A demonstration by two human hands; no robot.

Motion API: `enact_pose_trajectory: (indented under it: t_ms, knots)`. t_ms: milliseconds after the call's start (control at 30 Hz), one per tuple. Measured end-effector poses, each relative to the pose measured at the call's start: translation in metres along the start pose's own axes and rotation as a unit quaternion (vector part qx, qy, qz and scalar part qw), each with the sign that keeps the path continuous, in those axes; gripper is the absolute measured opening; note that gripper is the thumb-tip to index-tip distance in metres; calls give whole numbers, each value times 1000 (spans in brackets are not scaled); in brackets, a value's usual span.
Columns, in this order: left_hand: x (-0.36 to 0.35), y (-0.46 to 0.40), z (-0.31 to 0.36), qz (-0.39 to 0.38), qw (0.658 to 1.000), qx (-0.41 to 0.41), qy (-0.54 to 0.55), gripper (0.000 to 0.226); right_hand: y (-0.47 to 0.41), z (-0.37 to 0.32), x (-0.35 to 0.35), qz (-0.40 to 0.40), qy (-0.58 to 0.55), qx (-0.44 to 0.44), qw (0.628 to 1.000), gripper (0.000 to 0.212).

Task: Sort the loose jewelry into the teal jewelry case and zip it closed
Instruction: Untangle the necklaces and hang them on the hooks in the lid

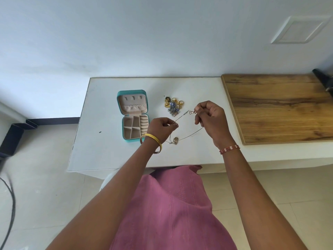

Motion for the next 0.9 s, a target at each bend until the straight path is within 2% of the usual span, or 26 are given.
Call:
enact_pose_trajectory:
  t_ms: [133,300,433,567,700,900]
  knots:
    - [0,-3,-7,15,999,-6,-47,17,-3,1,5,25,-15,3,1000,21]
    - [-3,-6,-7,18,997,-1,-79,39,-10,-1,11,66,-42,12,997,18]
    - [3,-9,-11,16,997,-10,-74,18,-18,0,16,121,-84,6,989,21]
    - [13,-13,-23,0,998,49,47,35,-22,7,19,154,-78,-17,985,21]
    - [19,-16,-31,0,957,126,260,40,-21,18,20,159,-63,-43,984,19]
    - [15,-13,-33,-52,927,184,323,34,-20,27,21,178,-83,-64,978,19]
Point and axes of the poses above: each hand's wrist, its own y-axis away from the middle knuckle, its own x-axis out of the back of the hand, z = x × y, the point moved 1 cm from there along -y, towards the middle knuckle, and after that the axes turned 8 degrees about x, right-handed, at the moved point
